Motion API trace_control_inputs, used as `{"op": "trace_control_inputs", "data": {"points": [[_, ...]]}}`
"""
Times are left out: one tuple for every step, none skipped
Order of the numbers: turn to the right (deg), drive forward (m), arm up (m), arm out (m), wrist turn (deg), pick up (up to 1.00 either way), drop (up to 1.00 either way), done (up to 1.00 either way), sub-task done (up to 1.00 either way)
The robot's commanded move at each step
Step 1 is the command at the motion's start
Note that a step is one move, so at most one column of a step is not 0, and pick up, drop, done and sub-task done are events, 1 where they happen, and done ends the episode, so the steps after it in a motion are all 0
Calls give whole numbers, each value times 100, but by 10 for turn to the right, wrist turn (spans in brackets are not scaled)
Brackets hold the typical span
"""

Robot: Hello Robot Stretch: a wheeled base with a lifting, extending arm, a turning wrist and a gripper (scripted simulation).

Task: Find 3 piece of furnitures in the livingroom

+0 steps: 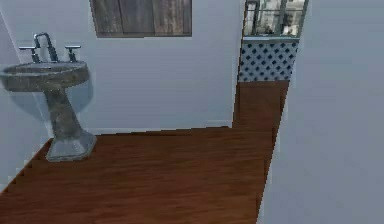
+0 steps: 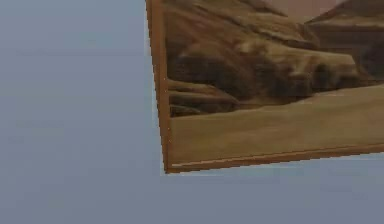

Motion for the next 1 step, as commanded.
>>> {"op": "trace_control_inputs", "data": {"points": [[0,55,0,0,0,0,0,0,0]]}}
